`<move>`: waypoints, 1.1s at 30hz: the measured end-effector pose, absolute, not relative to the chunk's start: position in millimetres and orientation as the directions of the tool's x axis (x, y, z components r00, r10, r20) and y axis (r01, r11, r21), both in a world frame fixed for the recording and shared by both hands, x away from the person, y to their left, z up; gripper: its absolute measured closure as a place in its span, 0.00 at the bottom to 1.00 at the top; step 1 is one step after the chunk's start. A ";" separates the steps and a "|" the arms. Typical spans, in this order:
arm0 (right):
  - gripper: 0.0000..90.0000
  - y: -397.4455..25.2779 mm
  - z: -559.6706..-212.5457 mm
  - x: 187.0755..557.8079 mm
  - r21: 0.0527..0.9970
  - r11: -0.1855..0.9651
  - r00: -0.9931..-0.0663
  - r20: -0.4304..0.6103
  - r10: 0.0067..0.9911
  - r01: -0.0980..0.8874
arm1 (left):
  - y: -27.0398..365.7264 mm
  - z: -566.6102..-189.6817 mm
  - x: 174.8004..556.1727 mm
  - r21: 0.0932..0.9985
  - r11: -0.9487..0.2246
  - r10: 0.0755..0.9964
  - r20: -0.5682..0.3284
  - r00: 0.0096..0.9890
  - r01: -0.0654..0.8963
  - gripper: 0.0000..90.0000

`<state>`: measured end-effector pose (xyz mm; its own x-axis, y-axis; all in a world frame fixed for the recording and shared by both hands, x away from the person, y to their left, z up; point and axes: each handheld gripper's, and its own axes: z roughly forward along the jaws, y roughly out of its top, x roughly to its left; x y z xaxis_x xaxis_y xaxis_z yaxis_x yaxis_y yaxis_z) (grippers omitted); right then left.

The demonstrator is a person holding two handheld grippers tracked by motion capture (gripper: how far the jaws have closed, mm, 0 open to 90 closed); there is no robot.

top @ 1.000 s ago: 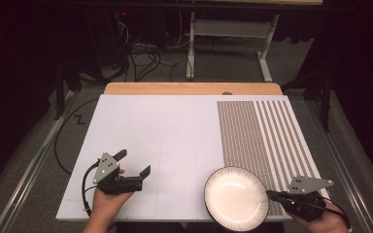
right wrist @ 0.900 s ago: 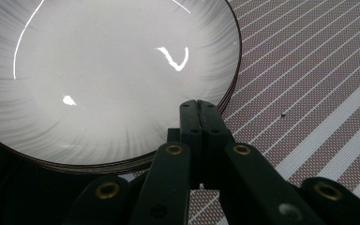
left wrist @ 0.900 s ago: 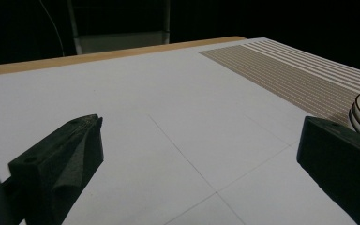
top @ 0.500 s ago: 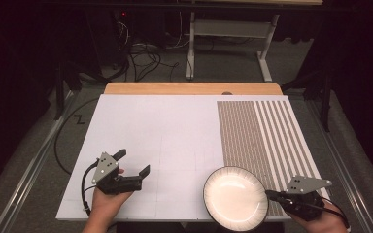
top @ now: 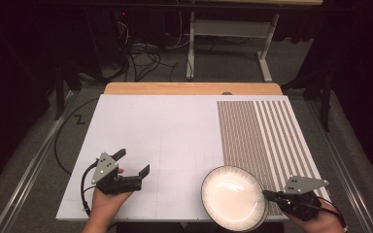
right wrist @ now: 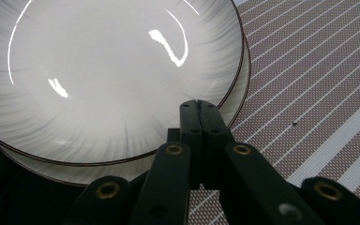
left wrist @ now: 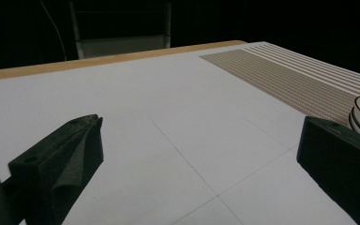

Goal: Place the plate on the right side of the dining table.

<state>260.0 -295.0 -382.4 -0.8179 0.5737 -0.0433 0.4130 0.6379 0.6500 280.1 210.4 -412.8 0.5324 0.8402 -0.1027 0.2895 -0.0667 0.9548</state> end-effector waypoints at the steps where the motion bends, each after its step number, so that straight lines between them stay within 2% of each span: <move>1: 1.00 -294.0 -382.7 260.0 0.652 0.637 -0.818 -0.043 0.573 0.412 | 210.4 -412.7 280.0 0.955 -0.065 0.840 -0.104 0.532 0.289 0.01; 33: 1.00 -283.5 -387.3 259.3 0.654 0.639 -0.837 -0.017 0.548 0.405 | 210.2 -413.5 280.6 0.954 -0.066 0.839 -0.106 0.534 0.293 0.01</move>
<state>259.3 -283.5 -387.3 -0.8366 0.5476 -0.0170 0.4050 0.6391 0.6538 280.6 210.2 -413.5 0.5345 0.8385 -0.1061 0.2930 -0.0660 0.9538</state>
